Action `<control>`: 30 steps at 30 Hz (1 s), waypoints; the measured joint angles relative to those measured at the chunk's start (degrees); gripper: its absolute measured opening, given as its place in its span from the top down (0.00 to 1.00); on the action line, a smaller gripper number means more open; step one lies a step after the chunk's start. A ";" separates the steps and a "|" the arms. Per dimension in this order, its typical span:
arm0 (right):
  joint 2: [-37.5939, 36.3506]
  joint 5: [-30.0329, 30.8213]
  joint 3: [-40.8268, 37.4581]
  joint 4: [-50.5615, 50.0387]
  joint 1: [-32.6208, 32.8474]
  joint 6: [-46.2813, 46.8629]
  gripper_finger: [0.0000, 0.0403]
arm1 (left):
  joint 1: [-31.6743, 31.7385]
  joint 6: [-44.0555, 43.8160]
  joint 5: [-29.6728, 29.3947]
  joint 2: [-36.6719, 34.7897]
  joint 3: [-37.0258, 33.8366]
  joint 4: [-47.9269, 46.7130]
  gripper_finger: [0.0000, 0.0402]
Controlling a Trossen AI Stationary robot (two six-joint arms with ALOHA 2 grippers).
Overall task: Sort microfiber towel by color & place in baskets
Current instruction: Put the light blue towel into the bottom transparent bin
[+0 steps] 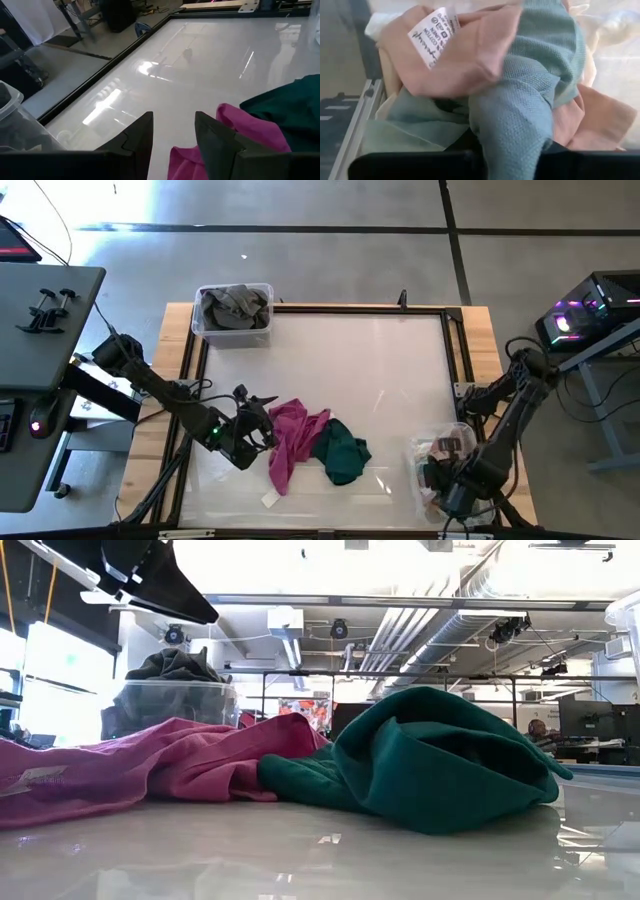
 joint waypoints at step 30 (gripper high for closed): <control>-0.09 5.96 15.00 -11.96 -4.40 6.83 0.47 | 0.54 0.00 -0.01 -0.01 0.00 0.90 0.67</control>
